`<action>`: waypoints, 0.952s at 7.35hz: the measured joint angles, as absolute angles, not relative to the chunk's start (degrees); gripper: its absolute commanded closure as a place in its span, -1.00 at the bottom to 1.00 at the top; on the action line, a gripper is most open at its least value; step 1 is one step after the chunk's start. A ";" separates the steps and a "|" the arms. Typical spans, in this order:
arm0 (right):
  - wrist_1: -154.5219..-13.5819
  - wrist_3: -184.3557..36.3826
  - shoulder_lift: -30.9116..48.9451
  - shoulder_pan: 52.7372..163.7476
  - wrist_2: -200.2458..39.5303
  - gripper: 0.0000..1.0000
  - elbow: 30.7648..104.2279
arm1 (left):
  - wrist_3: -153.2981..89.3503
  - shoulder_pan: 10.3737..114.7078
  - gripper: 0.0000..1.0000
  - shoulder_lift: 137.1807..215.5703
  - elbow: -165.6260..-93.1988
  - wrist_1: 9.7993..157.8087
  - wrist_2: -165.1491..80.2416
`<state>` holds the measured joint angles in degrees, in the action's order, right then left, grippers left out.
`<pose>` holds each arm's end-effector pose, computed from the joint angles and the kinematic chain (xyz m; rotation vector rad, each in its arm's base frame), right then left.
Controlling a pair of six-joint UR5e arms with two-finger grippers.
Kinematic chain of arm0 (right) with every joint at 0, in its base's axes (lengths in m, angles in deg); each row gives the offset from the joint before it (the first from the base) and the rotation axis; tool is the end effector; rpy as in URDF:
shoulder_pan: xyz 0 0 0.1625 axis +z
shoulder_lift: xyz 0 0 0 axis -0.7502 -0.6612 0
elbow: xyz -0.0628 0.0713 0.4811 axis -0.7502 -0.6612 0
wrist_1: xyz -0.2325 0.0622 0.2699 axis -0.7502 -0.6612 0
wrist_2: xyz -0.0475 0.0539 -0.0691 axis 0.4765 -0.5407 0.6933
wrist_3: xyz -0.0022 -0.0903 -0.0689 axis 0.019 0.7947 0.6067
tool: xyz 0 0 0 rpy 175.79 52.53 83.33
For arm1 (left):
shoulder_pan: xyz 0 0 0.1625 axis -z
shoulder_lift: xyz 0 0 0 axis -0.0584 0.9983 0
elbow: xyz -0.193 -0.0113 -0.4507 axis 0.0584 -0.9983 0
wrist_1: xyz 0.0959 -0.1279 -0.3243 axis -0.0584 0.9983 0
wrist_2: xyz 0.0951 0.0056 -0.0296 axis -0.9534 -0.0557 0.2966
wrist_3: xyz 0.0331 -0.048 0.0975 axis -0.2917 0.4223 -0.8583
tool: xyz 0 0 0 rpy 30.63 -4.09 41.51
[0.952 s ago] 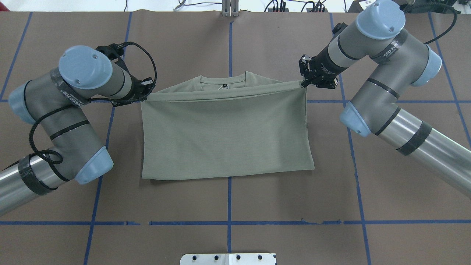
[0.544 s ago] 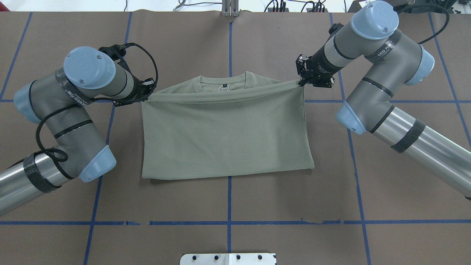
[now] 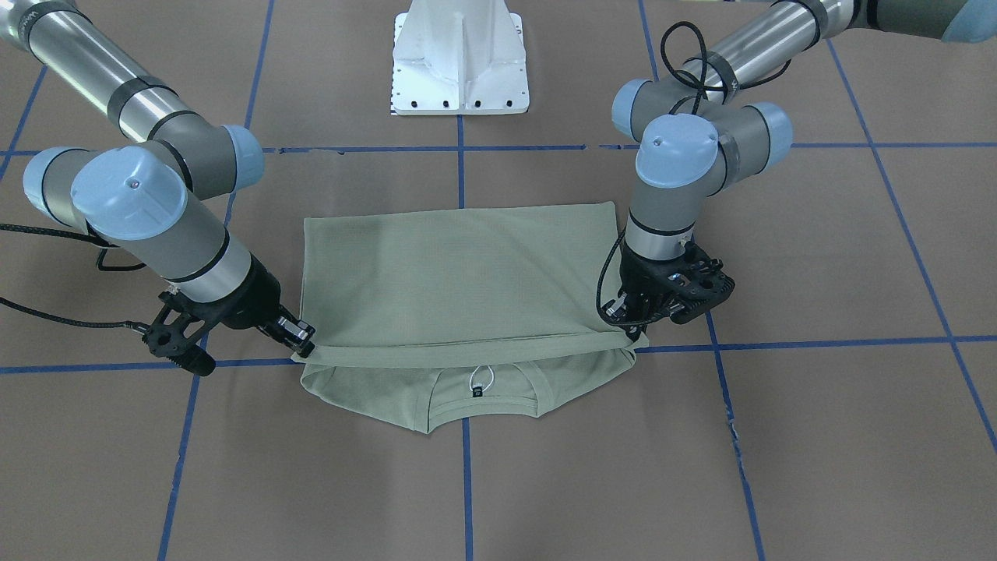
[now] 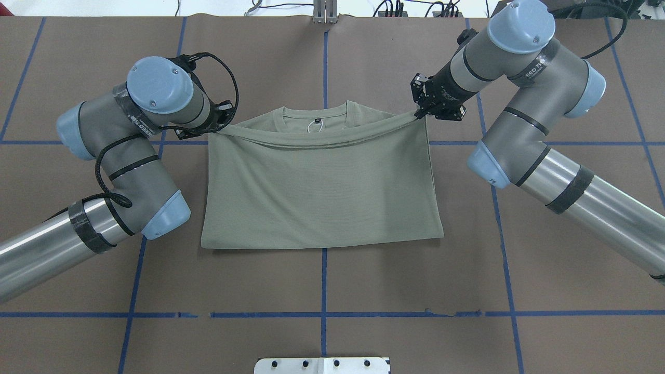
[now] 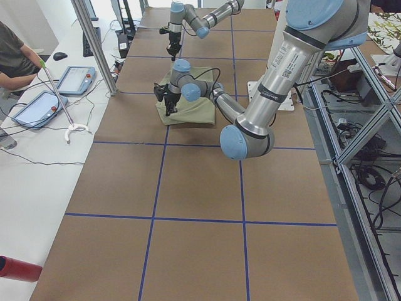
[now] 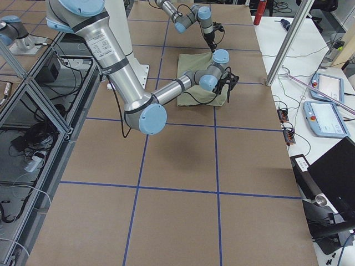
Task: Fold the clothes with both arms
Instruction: 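Lay the hem down at the collar with both grippers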
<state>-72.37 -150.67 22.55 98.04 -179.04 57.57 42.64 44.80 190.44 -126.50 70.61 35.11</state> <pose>-0.4060 -0.5873 0.4011 -0.1307 -1.0227 0.5882 0.4539 -0.5548 0.4033 0.1421 0.7954 -0.6116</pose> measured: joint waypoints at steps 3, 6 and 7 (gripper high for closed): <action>-72.38 -150.65 23.09 98.28 -178.14 1.00 56.66 | 42.52 45.63 1.00 190.61 -126.19 70.69 35.07; -72.33 -150.63 23.34 99.40 -178.02 1.00 55.27 | 42.66 45.94 1.00 190.62 -125.86 70.71 35.07; -72.31 -150.61 23.52 99.67 -177.99 1.00 54.85 | 42.68 45.97 1.00 190.62 -125.51 70.73 35.06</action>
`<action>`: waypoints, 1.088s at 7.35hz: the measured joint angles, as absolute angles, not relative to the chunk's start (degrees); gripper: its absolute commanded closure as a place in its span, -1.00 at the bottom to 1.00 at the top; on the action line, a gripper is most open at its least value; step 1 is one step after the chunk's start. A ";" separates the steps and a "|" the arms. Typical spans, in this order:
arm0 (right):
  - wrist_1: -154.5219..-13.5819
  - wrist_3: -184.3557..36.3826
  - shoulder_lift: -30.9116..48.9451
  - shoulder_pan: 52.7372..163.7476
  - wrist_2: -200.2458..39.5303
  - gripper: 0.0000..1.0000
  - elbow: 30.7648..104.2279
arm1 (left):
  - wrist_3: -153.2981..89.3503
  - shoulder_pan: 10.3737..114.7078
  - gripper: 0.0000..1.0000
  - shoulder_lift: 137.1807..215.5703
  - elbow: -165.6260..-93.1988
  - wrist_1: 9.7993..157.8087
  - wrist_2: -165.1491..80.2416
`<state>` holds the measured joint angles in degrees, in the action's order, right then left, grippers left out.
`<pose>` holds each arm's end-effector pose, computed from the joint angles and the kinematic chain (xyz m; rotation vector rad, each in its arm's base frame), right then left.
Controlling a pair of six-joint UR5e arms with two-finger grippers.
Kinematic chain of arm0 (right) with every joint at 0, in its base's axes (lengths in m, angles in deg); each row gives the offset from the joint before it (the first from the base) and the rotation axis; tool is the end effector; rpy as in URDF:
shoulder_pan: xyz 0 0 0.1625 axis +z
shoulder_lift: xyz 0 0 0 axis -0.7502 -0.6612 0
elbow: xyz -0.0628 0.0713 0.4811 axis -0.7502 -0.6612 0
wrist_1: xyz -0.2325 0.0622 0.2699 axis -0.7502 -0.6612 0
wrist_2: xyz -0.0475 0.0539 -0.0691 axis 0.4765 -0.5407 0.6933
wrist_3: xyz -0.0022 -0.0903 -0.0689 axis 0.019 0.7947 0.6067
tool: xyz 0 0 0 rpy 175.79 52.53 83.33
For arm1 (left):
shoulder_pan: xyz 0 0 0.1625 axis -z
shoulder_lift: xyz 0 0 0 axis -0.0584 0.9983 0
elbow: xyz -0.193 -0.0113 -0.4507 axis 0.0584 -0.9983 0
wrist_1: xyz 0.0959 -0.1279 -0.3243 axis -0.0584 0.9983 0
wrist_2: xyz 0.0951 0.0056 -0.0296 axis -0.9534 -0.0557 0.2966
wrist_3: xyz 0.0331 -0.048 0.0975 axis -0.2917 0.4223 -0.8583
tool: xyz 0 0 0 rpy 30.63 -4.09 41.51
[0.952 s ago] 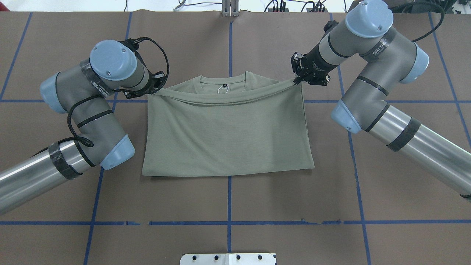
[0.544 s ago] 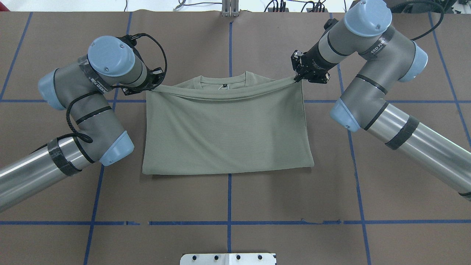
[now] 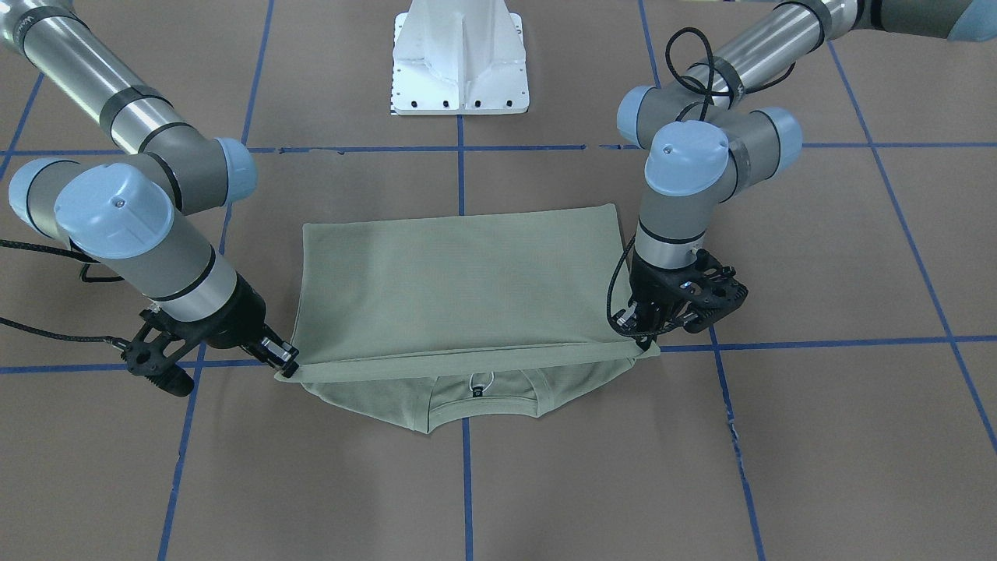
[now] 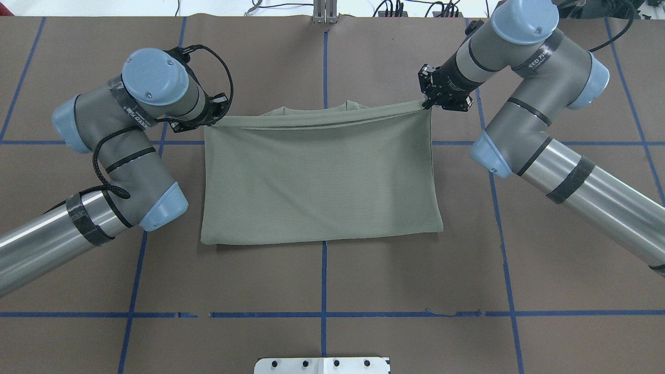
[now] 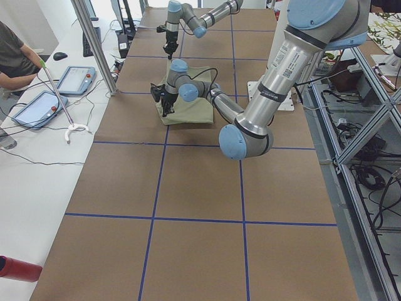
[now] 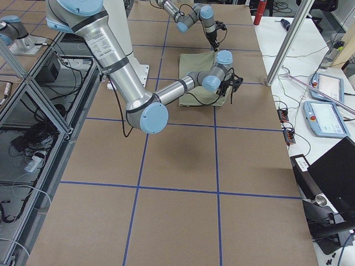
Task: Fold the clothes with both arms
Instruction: 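Lay the hem down at the collar with both grippers, then open both grippers and raise them off the folded shirt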
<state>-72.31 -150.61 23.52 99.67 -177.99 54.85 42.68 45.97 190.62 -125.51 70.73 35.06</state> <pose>-0.3957 -0.6095 0.4104 -0.1136 -0.9962 0.6341 0.4451 -0.5665 0.4084 0.1462 0.7834 -0.6340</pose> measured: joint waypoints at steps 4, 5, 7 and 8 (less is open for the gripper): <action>-71.73 -150.56 24.51 99.75 -177.92 1.00 53.18 | 42.46 45.97 0.79 190.64 -125.12 70.99 35.06; -71.38 -150.56 24.67 99.64 -177.94 0.65 53.12 | 42.43 45.93 0.19 190.71 -125.12 71.04 35.07; -71.09 -150.56 24.90 99.46 -178.02 -1.00 53.08 | 42.42 45.90 -0.97 190.80 -125.20 71.11 35.06; -71.05 -150.56 24.92 99.31 -177.97 -1.00 53.08 | 42.39 45.89 -1.00 190.84 -125.24 71.14 35.06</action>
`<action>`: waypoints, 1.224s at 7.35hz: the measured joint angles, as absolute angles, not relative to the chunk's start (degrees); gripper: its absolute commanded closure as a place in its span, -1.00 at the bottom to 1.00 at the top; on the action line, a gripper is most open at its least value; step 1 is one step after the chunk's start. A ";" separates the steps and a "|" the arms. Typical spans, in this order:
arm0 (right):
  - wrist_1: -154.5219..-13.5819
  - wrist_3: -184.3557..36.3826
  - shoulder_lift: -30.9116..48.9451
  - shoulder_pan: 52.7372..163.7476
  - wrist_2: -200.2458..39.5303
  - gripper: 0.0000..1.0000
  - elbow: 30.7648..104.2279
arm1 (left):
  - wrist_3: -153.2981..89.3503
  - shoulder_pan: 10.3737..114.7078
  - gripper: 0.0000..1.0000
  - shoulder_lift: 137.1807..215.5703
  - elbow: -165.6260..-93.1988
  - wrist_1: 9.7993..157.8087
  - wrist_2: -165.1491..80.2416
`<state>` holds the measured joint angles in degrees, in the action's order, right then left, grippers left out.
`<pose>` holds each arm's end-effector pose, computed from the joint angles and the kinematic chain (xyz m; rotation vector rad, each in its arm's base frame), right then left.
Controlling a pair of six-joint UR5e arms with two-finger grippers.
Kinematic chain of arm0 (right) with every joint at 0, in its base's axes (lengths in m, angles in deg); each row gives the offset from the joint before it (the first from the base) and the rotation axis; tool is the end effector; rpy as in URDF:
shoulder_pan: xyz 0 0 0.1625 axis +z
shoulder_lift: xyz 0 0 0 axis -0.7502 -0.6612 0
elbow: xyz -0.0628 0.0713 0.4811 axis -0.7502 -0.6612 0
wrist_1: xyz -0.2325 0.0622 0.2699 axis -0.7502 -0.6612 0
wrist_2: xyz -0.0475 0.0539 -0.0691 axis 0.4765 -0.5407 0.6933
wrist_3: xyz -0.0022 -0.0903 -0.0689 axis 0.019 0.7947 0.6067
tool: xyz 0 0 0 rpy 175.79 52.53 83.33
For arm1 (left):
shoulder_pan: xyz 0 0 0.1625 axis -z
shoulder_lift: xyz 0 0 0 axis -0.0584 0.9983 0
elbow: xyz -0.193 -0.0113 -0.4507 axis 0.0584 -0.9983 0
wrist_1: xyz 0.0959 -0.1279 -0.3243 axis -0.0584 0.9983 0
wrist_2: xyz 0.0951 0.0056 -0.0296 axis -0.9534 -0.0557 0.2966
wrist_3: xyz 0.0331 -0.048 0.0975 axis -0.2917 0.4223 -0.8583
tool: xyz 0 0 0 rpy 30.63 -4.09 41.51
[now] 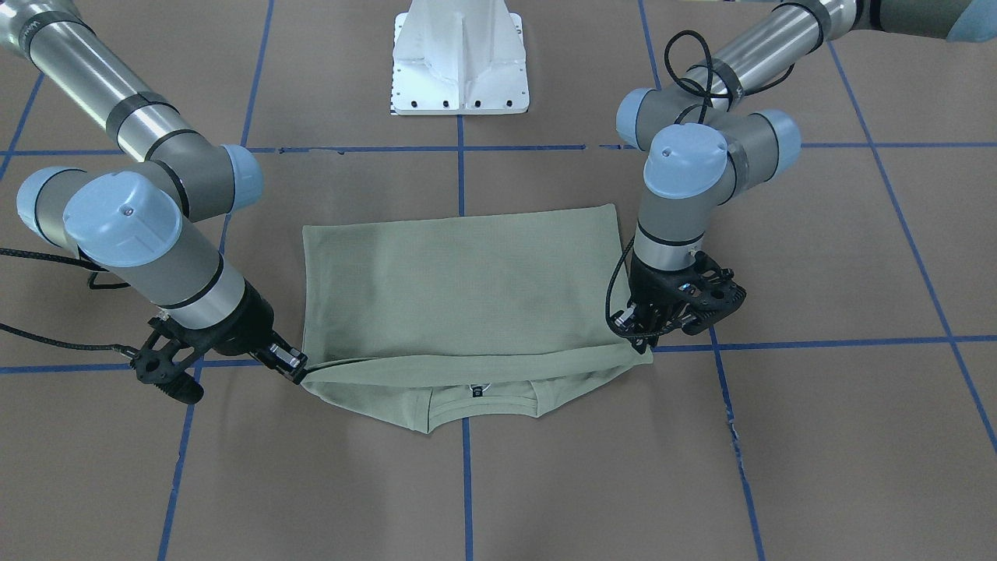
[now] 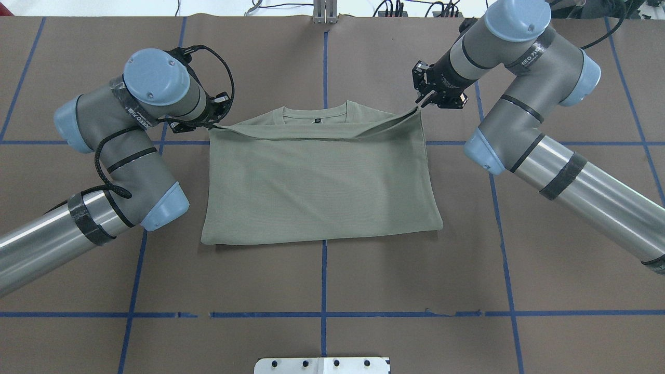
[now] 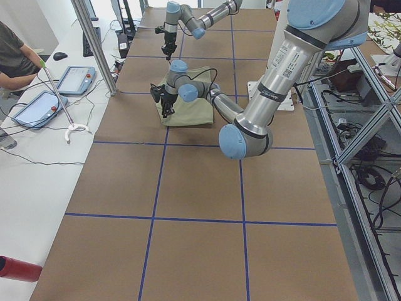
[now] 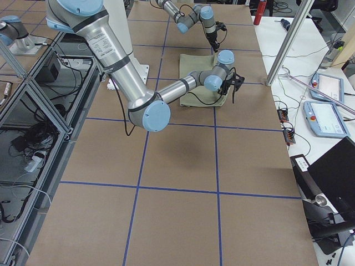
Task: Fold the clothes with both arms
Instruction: 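Open both grippers and raise them off the folded shirt, then lower the right gripper to the folded shirt's side edge and grasp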
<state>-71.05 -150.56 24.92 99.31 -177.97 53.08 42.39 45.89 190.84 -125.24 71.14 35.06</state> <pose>-0.4061 -0.6152 0.4033 -0.1085 -1.0086 0.6216 0.4472 -0.5671 0.4066 0.1500 0.7887 -0.6268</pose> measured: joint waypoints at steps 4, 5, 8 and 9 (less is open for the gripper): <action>-70.93 -149.41 24.07 98.51 -178.14 -1.00 54.64 | 38.95 46.04 -1.00 190.57 -126.97 71.00 35.18; -70.95 -149.33 21.96 97.02 -177.52 -1.00 57.63 | 38.71 46.07 -1.00 190.22 -128.85 70.80 35.36; -71.06 -149.51 10.69 89.43 -173.51 -1.00 70.19 | 39.13 46.01 -1.00 189.35 -133.80 70.03 35.58; -71.07 -149.68 7.34 87.49 -172.49 -1.00 73.13 | 39.21 45.96 -1.00 189.11 -134.64 69.81 35.59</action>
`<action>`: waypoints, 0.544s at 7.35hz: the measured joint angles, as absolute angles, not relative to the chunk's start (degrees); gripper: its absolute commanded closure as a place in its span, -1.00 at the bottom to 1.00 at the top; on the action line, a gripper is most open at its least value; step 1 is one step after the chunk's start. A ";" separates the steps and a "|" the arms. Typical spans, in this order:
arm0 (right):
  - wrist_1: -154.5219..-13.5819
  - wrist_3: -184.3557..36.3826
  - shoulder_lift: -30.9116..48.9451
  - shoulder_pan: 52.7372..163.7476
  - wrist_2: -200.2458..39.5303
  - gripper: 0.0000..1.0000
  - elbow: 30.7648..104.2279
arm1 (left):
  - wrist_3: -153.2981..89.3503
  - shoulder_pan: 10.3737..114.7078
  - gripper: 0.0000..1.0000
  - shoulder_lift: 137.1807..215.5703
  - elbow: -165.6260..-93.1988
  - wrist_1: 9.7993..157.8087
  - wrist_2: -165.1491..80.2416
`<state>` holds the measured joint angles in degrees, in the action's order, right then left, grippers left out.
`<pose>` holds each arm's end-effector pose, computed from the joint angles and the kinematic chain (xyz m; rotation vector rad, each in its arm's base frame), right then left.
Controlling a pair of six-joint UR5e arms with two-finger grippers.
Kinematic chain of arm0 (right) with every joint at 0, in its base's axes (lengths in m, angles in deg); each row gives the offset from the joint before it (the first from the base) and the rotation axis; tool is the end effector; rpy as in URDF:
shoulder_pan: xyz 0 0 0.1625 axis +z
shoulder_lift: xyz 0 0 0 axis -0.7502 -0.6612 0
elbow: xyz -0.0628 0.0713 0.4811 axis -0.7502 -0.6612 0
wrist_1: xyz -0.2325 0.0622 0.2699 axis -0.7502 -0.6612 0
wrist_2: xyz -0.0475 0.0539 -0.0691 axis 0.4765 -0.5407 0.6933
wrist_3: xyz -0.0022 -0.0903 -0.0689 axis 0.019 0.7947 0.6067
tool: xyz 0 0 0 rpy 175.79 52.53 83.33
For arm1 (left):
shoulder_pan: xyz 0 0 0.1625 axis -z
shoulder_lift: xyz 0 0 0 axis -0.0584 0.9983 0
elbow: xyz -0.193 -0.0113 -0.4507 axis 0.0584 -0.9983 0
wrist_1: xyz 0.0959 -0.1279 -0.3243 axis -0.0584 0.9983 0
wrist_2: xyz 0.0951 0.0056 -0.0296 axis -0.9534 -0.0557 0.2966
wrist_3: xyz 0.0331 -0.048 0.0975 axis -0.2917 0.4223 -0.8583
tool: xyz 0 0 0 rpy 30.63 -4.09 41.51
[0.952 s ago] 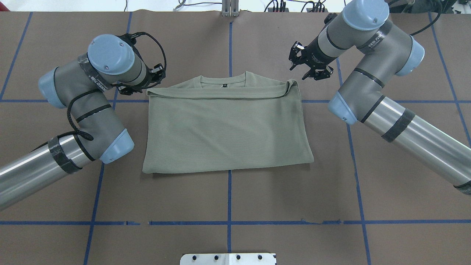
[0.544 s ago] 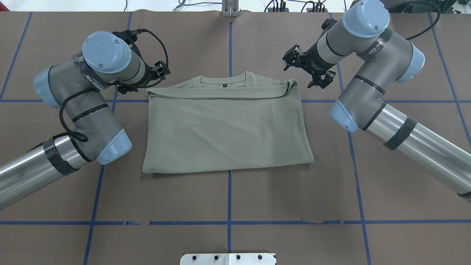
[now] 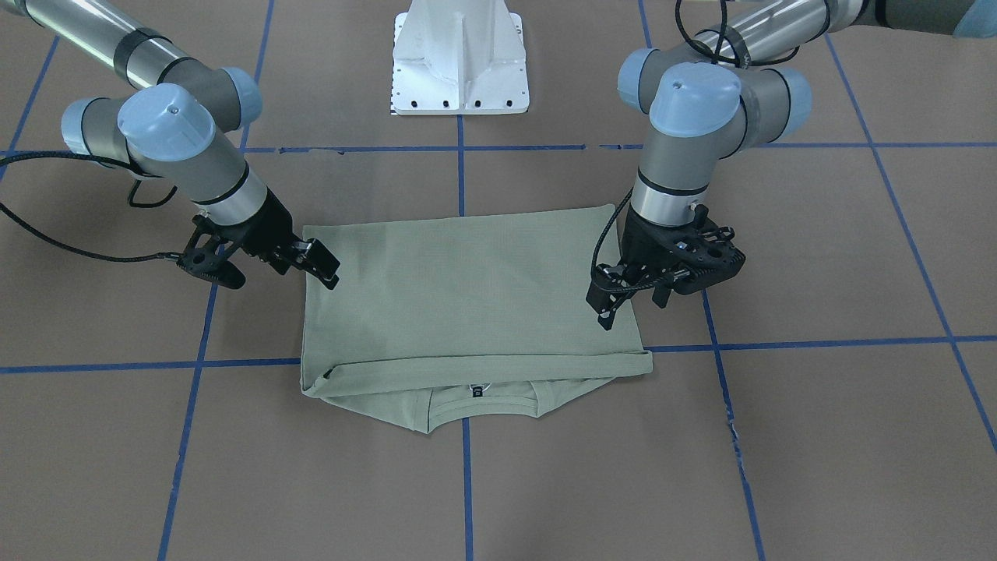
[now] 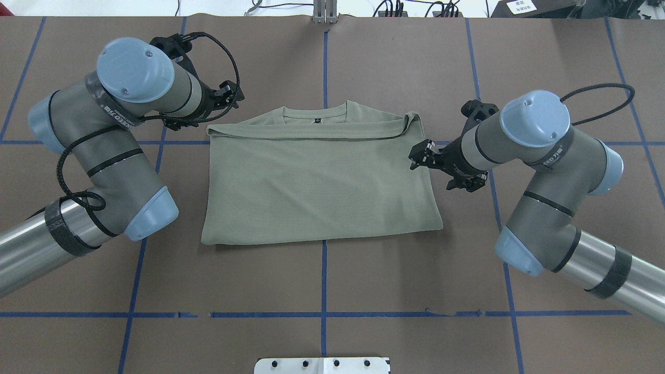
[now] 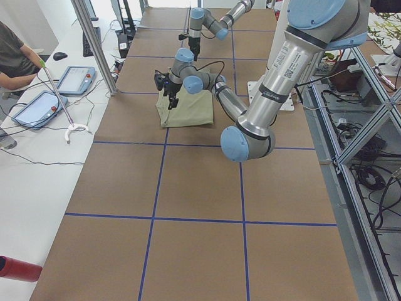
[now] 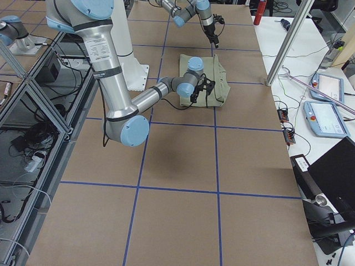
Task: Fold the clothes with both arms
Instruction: 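Lower the right gripper to the folded shirt's side edge and grasp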
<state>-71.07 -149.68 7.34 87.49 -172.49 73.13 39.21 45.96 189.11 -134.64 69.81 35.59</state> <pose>-0.4115 -0.4409 0.4561 -0.0989 -1.0037 0.4518 0.4193 -0.5412 0.3610 0.2102 0.8862 -0.5520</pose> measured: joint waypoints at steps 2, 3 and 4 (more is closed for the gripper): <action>-71.13 -149.91 4.61 84.14 -169.91 -1.00 74.85 | 39.25 45.87 -1.00 188.98 -135.21 69.67 35.59; -71.19 -149.93 4.40 82.45 -168.35 -1.00 74.84 | 39.25 45.83 -1.00 188.95 -135.24 69.66 35.59; -71.27 -149.96 4.36 81.30 -167.46 -1.00 74.78 | 39.25 45.81 -1.00 188.93 -135.23 69.65 35.59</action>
